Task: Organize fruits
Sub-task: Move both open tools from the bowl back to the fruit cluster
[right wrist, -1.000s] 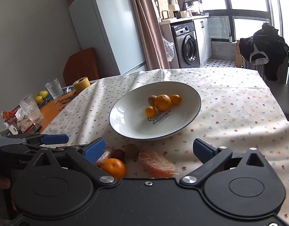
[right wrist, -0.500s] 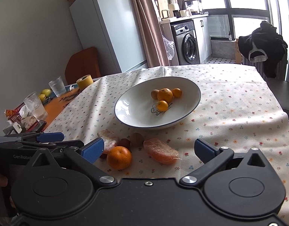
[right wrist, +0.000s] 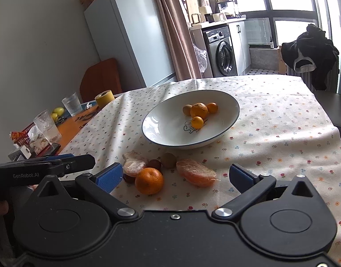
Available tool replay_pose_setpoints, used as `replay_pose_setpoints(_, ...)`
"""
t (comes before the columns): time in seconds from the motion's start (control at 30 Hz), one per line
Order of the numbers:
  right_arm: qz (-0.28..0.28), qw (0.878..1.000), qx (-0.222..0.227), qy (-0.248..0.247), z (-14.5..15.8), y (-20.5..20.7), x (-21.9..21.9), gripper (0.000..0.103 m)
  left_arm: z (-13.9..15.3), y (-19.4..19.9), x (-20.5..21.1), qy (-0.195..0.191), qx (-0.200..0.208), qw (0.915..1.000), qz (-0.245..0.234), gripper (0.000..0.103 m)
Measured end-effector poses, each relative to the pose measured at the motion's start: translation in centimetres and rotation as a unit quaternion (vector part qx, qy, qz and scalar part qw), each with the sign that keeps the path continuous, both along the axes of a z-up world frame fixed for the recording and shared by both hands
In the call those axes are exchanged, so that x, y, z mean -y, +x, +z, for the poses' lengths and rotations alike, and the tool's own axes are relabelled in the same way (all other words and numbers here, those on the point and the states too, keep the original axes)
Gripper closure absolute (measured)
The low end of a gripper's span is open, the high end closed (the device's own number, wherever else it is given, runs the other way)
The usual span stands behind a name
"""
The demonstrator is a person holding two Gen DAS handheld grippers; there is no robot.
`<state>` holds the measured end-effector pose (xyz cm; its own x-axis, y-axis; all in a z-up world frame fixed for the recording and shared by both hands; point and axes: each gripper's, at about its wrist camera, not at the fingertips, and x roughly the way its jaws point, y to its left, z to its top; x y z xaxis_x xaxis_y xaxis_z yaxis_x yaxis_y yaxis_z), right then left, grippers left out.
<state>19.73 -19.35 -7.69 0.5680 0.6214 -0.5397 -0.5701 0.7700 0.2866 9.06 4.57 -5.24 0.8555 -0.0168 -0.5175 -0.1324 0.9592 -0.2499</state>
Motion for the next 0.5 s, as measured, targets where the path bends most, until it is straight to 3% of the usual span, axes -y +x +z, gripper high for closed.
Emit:
replay_pose_setpoints(0.23, 0.007, 1.000, 0.014, -0.009, -0.2, -0.6, -0.3, 0.000, -0.3, -0.5, 0.7, 0.025, 0.003, 0.9996, -0.010, 0.009)
replay_pose_setpoints(0.4, 0.017, 1.000, 0.012, -0.011, -0.5, -0.7, -0.6, 0.000, -0.9, -0.3, 0.1, -0.012, -0.019, 0.9994, -0.028, 0.009)
replay_pose_setpoints(0.5, 0.024, 1.000, 0.005, -0.010, -0.7, -0.6, -0.7, 0.000, -1.2, -0.3, 0.1, -0.004, -0.019, 0.9994, -0.027, 0.010)
